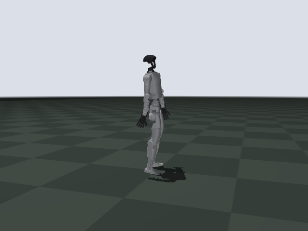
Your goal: In place motions
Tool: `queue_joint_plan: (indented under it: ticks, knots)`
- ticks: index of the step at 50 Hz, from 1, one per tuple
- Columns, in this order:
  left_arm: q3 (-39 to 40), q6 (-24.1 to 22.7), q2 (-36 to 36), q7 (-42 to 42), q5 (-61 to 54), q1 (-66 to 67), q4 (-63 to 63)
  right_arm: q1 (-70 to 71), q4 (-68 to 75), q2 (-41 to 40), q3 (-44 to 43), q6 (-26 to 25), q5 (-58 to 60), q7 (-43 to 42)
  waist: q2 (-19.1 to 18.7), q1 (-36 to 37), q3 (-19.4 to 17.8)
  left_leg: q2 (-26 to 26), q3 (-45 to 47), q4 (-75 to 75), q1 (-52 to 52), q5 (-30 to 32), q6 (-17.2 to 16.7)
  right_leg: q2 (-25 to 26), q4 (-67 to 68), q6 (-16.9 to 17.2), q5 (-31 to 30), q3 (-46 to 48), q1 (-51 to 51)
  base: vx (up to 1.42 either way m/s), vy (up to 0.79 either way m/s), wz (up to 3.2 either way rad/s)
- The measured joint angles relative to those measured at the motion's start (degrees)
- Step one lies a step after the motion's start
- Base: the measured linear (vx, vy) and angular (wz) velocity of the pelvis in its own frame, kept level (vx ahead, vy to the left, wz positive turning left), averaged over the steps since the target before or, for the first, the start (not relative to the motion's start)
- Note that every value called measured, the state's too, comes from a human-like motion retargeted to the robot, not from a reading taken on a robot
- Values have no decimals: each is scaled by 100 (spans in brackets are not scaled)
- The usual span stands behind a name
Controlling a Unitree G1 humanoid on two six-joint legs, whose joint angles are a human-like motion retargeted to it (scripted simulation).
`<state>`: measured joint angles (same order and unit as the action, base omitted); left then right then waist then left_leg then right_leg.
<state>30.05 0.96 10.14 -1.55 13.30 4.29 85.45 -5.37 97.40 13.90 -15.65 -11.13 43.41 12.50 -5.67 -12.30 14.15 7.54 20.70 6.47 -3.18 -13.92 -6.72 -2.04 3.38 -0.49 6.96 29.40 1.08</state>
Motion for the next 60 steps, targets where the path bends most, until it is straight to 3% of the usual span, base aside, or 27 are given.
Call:
queue_joint_plan:
  ticks: [3,5,7,12,17,23,27,30,32,33,36,40,44,48,50,53,55,60]
  knots:
    - [-116,-66,-124,-30,119,-182,-87,-35,0,62,-66,-193,-265,29,-287,-305,309,70,222,-556,-98,216,-588,12,-137,140,-16,373,117,9,22,103]
    - [-159,-94,-166,-37,173,-298,-96,44,0,10,-43,-288,-522,62,-381,-453,461,-38,-270,-421,-527,221,-401,-38,-163,195,-45,460,293,-3,17,69]
    - [-283,-99,-150,-59,183,-466,-99,233,0,-122,11,-198,-852,108,-259,-262,317,-239,-887,-284,-728,270,-188,-136,-161,197,-131,458,320,-13,16,-22]
    - [-621,-155,-38,-116,200,-546,-177,940,-31,-416,291,249,-1011,316,335,627,-233,-411,-448,-190,-310,109,13,-437,-105,200,-258,228,167,-9,17,-79]
    - [-340,-52,-50,-53,112,31,304,1230,-732,-640,681,571,-268,797,472,865,17,-569,-346,-299,-303,31,128,-634,-28,350,-329,20,394,10,16,-32]
    - [350,22,-290,-104,147,723,471,1391,-1367,-706,1178,958,-385,1004,470,747,9,-719,-359,-349,-216,-81,331,-777,80,514,-286,-22,394,9,25,-9]
    - [445,-15,-389,-228,275,1044,430,1131,-1458,-534,900,980,-359,987,498,960,8,-848,-551,-324,-39,-237,528,-923,411,633,-197,142,215,17,28,28]
    - [397,44,-332,-181,373,1129,542,700,-1369,-331,367,948,-305,830,420,1055,129,-831,-1065,-142,-58,-342,669,-1069,1335,483,-382,512,273,26,37,97]
    - [221,98,-214,-201,222,1072,618,456,-1249,-234,130,888,-384,704,297,1097,-23,-589,-1213,25,6,-390,605,-1249,2952,46,-889,404,746,24,21,109]
    - [68,129,-140,-190,160,988,609,378,-1241,-204,64,891,-429,684,175,786,-252,-438,-1454,121,69,-386,580,-1303,3802,-236,-791,362,963,9,6,184]
    - [-478,230,120,-87,347,556,534,141,-1340,-188,-90,943,-203,613,153,70,-931,-297,-1466,136,421,-336,670,-1668,4593,-386,-469,496,1680,-8,-2,147]
    - [-837,268,263,-15,605,-160,200,-132,-1129,-34,-40,1026,-249,298,200,-772,-1713,-186,-1637,300,512,-302,861,-2124,3026,-474,-129,687,3245,-16,6,80]
    - [-1200,3,406,-62,202,-880,-483,-113,-487,179,-10,833,-295,-2,-216,-1731,-2523,202,-2140,622,153,-359,1043,-2267,860,-417,-43,-248,5062,-37,19,98]
    - [-1421,-28,441,3,129,-1461,-922,-375,0,349,-292,232,-611,-75,-726,-2152,-3402,859,-2524,1201,-213,-400,992,-2563,910,-763,-39,-1480,6060,-12,16,89]
    - [-1496,-111,322,29,142,-1599,-1016,-688,0,339,-508,1,-806,-11,-932,-2126,-3503,1076,-2659,1360,-358,-471,915,-2558,1464,-879,-48,-2222,6339,3,9,65]
    - [-1668,-226,97,-24,152,-1478,-992,-1006,0,297,-753,-98,-974,-39,-1002,-1904,-3145,944,-2659,1256,-374,-447,884,-2682,1568,-838,17,-2150,6193,19,0,17]
    - [-1697,-263,-34,-39,191,-1260,-971,-1004,0,241,-887,9,-1000,-79,-879,-1717,-2910,733,-2543,1100,-289,-400,864,-2796,1493,-696,13,-1809,5811,8,0,-23]
    - [-1235,-249,-5,-190,289,-521,-446,-330,-148,131,-636,446,-854,133,-171,-1501,-2620,138,-2042,803,221,-479,964,-2399,1744,-256,-402,-1193,4117,8,-1,-65]
